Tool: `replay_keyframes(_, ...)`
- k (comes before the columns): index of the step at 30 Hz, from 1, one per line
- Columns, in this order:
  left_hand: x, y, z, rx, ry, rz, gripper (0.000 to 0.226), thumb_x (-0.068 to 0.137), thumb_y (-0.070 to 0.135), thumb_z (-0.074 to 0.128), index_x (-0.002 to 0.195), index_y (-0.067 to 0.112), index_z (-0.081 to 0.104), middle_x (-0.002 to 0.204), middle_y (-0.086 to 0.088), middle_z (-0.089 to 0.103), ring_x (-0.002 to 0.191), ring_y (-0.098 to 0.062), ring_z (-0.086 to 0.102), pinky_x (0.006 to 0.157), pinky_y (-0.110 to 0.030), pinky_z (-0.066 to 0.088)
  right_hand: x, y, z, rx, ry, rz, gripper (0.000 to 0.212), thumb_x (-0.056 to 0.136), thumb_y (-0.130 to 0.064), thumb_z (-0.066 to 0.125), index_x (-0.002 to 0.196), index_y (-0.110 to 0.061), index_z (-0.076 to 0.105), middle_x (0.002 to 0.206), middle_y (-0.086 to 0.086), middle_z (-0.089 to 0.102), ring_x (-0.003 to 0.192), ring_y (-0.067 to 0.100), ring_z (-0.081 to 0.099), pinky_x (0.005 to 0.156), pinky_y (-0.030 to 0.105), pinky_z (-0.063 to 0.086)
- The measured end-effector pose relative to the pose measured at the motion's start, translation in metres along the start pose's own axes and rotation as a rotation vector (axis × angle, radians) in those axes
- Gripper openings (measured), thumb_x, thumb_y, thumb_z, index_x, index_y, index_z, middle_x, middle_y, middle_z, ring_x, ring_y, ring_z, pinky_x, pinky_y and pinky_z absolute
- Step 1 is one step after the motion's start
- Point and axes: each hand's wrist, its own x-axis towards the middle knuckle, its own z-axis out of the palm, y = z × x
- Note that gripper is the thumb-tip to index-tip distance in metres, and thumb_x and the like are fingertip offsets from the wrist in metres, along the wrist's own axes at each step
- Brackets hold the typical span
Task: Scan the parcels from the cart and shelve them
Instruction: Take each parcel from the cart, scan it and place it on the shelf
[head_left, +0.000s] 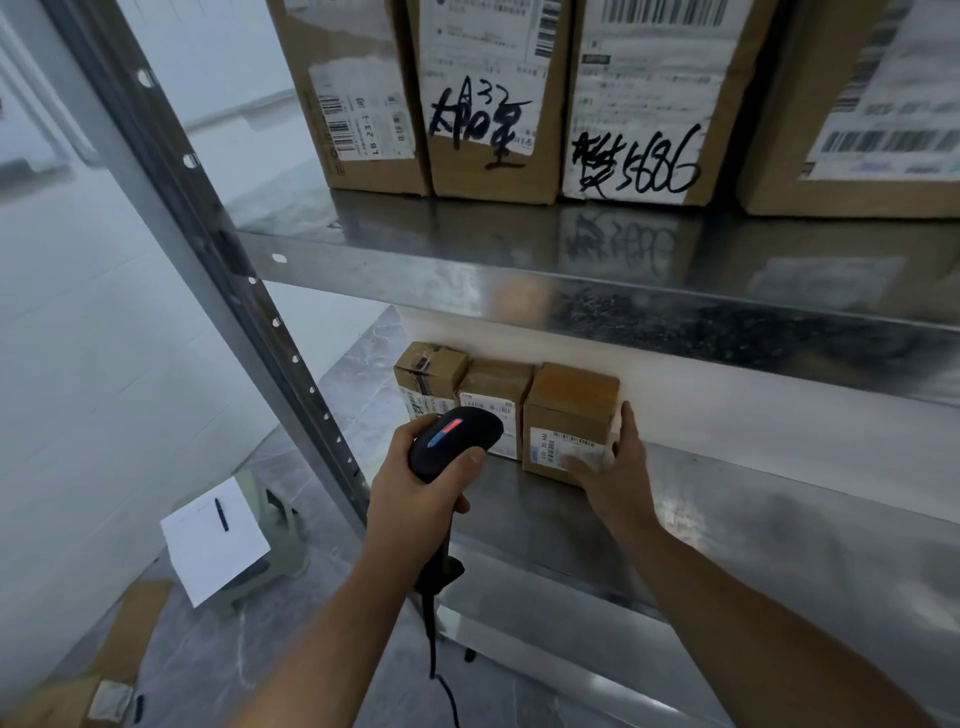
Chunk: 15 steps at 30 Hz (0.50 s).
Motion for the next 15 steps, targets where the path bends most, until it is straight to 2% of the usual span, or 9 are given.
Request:
replay_keyframes(2, 0.001, -0.003, 0.002, -0.011, -0.034, 0.002, 0.059, 0.068, 0.049, 0.077, 0.121, 0.033, 0.058, 0.096, -0.01, 0.071, 0.062, -0.025, 0.069, 0.065, -0.034, 0.057, -0.005, 0.002, -0.005, -0.013, 0.009, 0.0, 0.106, 0.083, -0.028, 0.082, 0.16, -0.033, 0.01, 0.163, 0.004, 0.025, 0.148, 0.026, 0.03, 0.119, 0.053, 0.031)
replay_keyframes(5, 0.001, -0.007, 0.007, -0.008, -0.098, 0.008, 0.062, 0.064, 0.055, 0.076, 0.12, 0.035, 0.059, 0.099, -0.008, 0.07, 0.063, -0.023, 0.069, 0.064, -0.034, 0.059, -0.019, 0.0, -0.016, -0.021, 0.016, -0.007, 0.093, 0.091, -0.03, 0.074, 0.159, -0.039, 0.01, 0.166, -0.006, 0.023, 0.15, 0.021, 0.027, 0.12, 0.049, 0.031)
replay_keyframes(10, -0.001, -0.004, 0.02, -0.003, -0.213, 0.024, 0.046, 0.075, 0.044, 0.076, 0.117, 0.04, 0.056, 0.101, -0.002, 0.069, 0.064, -0.02, 0.07, 0.062, -0.028, 0.058, -0.048, 0.0, -0.041, -0.125, 0.076, -0.073, 0.078, 0.096, -0.041, 0.062, 0.158, -0.037, 0.015, 0.165, -0.013, 0.021, 0.149, 0.016, 0.028, 0.115, 0.031, 0.026)
replay_keyframes(12, -0.002, -0.003, 0.027, -0.005, -0.261, 0.028, 0.044, 0.082, 0.039, 0.079, 0.119, 0.039, 0.055, 0.102, -0.001, 0.069, 0.065, -0.02, 0.07, 0.063, -0.029, 0.058, -0.062, 0.0, -0.052, -0.18, 0.114, -0.079, 0.07, 0.099, -0.039, 0.06, 0.158, -0.031, 0.023, 0.163, -0.01, 0.027, 0.147, 0.014, 0.03, 0.112, 0.025, 0.024)
replay_keyframes(15, -0.006, -0.004, 0.038, 0.0, -0.337, 0.027, 0.043, 0.089, 0.03, 0.078, 0.125, 0.034, 0.055, 0.103, 0.0, 0.069, 0.067, -0.019, 0.07, 0.064, -0.028, 0.058, -0.082, 0.003, -0.067, -0.256, 0.19, -0.091, 0.06, 0.099, -0.035, 0.06, 0.153, -0.021, 0.038, 0.158, -0.002, 0.039, 0.145, 0.017, 0.036, 0.112, 0.023, 0.025)
